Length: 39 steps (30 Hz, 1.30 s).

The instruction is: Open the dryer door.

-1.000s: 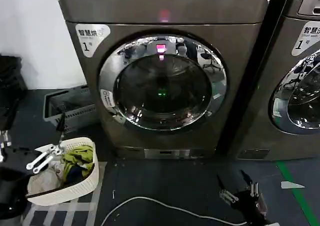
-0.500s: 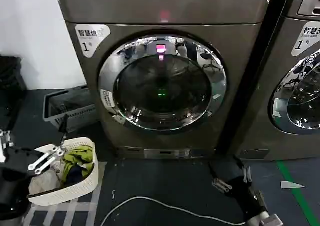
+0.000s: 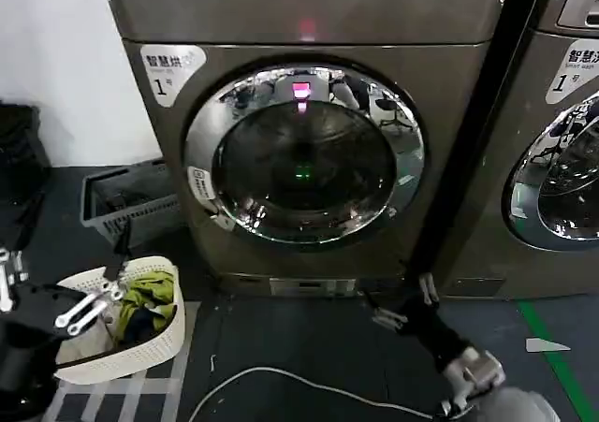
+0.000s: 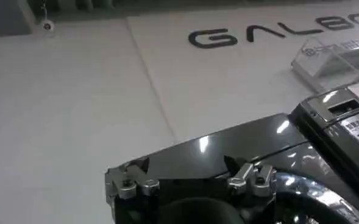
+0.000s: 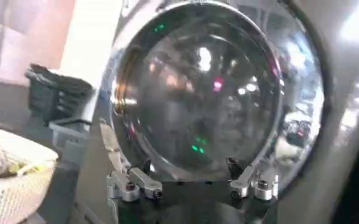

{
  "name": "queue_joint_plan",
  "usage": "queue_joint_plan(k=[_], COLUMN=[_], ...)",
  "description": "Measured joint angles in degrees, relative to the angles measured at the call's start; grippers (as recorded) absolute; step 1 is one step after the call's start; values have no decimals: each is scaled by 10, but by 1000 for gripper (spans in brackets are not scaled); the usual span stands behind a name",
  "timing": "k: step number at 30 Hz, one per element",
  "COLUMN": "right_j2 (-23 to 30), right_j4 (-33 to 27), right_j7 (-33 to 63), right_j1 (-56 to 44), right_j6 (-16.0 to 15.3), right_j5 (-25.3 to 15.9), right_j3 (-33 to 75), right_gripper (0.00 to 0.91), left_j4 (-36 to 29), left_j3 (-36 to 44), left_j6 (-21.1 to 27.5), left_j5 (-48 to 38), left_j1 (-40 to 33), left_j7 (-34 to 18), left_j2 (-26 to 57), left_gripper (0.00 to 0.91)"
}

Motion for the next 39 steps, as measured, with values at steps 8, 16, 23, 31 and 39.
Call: queue_joint_plan(k=[8,16,23,31,39], right_j2=[-9,7,27,50,79], right_j4=[-46,-98,-147,-201,-251], right_j7=[6,11,13,14,15], right_j1=[125,237,315,383,436], right_j6=[0,0,1,5,7], right_j5=[18,30,35,37,40], right_j3=[-95,-185,-247,-300,-337], right_gripper=[907,907,907,907,907], left_j4=[-4,-5,-6,-8,-9], left_j3=[-7,-13,-14,-14,-12], left_j6=[-4,-7,-7,-9,-11], left_j5=[4,7,13,18,23], left_j1=[11,17,21,24,22], left_j7=[4,7,10,12,15], left_j2=[-9,-16,-23,-28,-32], left_gripper=[907,907,907,907,907])
